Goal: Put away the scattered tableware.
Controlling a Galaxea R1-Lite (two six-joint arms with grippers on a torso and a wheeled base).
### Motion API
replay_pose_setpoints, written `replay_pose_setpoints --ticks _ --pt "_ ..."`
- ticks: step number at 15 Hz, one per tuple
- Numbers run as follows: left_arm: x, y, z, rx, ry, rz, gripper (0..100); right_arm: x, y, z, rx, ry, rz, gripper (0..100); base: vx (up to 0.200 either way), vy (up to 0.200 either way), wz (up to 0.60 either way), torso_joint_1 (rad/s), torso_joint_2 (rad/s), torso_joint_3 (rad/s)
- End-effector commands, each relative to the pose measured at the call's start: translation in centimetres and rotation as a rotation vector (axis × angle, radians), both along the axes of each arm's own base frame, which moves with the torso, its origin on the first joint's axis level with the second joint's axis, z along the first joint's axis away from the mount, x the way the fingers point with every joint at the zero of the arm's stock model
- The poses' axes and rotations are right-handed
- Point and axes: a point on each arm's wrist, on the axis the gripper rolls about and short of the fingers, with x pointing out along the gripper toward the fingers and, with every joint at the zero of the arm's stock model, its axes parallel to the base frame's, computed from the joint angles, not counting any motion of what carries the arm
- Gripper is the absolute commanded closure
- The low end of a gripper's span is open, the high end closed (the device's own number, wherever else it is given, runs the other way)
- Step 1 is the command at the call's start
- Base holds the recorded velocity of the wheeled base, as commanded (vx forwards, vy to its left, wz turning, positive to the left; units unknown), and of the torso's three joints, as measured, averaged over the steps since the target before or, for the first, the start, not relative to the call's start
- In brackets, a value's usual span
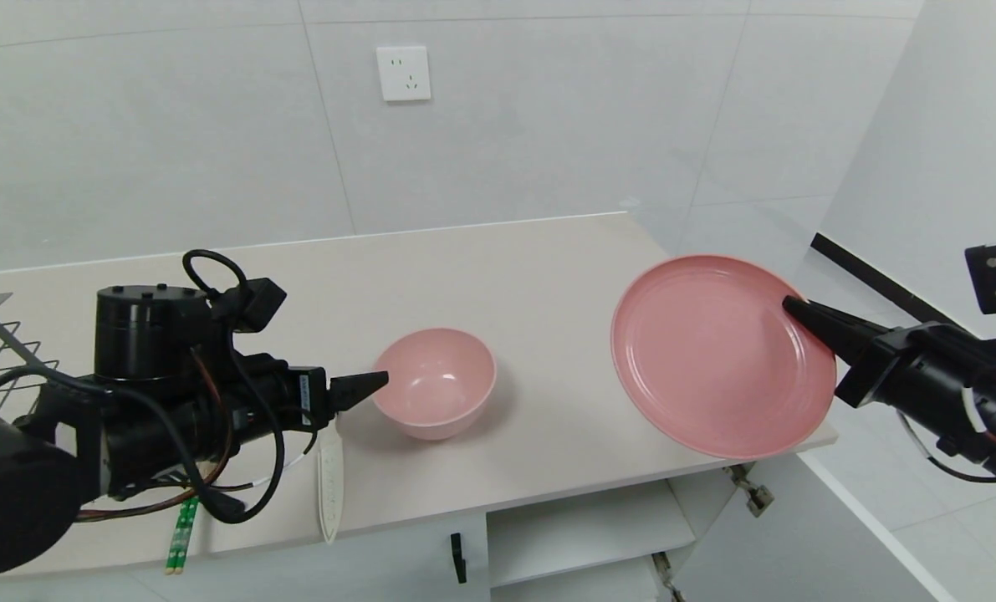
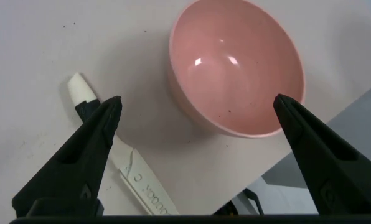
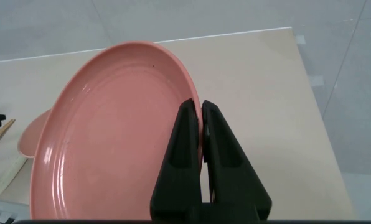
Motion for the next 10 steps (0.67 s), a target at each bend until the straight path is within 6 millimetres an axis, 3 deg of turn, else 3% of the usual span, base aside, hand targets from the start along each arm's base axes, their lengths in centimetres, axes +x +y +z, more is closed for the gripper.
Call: replay_pose_setpoints --ticks 1,10 --pt "1.1 -0.4 -1.1 0.010 0.031 0.000 0 0.0 0.0 -0.1 -0.001 0.003 0.001 100 0.000 0.000 0.00 0.000 0.00 0.000" --pt "3.8 -1.6 -2.4 -0.012 0.021 -0.003 0 -0.2 0.0 -0.8 -0.007 0.035 0.001 100 0.000 0.000 0.00 0.000 0.00 0.000"
